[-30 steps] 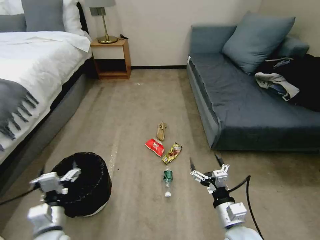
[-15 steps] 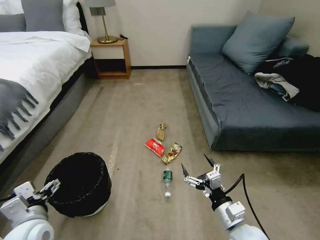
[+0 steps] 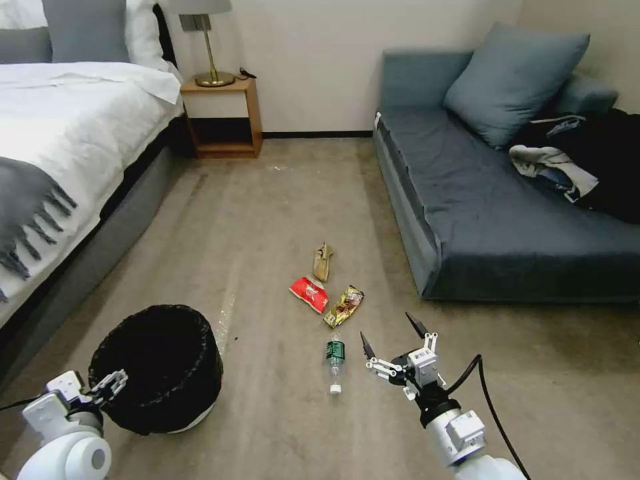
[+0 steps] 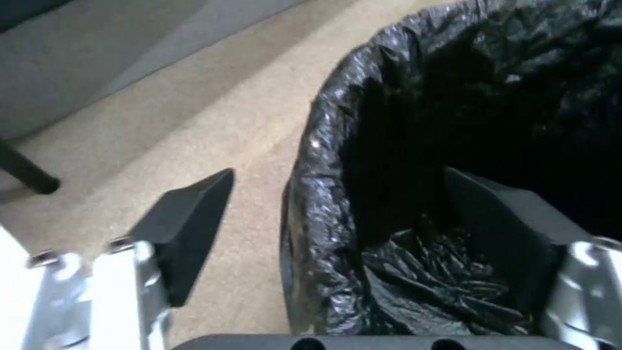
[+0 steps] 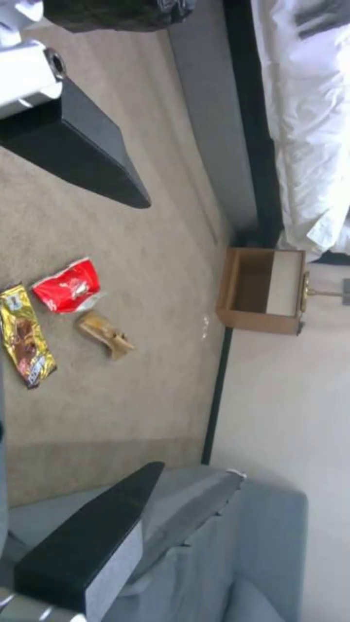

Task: Pick up the trash bin, then pick up the garbage on the floor and place it into the trash bin.

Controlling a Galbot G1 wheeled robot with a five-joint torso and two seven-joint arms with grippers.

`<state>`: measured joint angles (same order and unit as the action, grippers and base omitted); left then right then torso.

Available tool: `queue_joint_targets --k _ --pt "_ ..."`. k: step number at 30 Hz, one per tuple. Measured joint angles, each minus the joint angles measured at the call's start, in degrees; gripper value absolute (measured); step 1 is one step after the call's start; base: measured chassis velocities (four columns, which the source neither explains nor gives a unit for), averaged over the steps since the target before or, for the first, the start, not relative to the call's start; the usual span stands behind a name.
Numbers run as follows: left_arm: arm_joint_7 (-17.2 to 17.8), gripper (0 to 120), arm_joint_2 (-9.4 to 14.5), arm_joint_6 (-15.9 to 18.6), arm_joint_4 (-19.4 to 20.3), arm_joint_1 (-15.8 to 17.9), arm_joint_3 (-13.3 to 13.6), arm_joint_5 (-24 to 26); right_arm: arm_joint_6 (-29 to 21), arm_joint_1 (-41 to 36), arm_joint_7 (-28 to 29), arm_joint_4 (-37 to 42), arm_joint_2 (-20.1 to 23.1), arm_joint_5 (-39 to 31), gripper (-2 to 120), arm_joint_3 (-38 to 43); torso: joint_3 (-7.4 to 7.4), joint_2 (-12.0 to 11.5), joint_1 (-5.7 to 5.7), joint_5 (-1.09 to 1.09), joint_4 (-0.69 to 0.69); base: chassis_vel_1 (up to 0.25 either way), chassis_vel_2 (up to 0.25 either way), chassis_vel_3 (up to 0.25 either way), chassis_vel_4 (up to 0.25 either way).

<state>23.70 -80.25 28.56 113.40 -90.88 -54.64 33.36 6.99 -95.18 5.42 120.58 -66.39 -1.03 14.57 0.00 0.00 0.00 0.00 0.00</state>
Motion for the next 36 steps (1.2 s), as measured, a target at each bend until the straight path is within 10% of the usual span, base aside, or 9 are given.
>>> queue_joint_targets --k 19,28,36 --pt "-0.76 14 -0.91 -1.81 -2.77 0.16 0.81 -5.29 1.96 0.31 0.09 -1.54 0.2 0.4 100 0.27 0.0 0.0 0.0 0.0 0.0 0.0 0.0 0.0 0.0" --pt "-1.37 8 -0.9 -5.18 -1.55 0.13 0.69 -6.22 1.62 2.57 0.26 -3.27 0.03 -0.19 100 -0.37 0.0 0.0 0.0 -0.01 0.0 0.0 0.0 0.0 0.0" --pt "-7.37 7 -1.25 -16.87 0.3 -1.57 0.81 -26.11 -6.96 7.44 1.14 -3.79 1.0 -10.0 100 -3.64 0.0 0.0 0.0 0.01 0.02 0.0 0.0 0.0 0.0"
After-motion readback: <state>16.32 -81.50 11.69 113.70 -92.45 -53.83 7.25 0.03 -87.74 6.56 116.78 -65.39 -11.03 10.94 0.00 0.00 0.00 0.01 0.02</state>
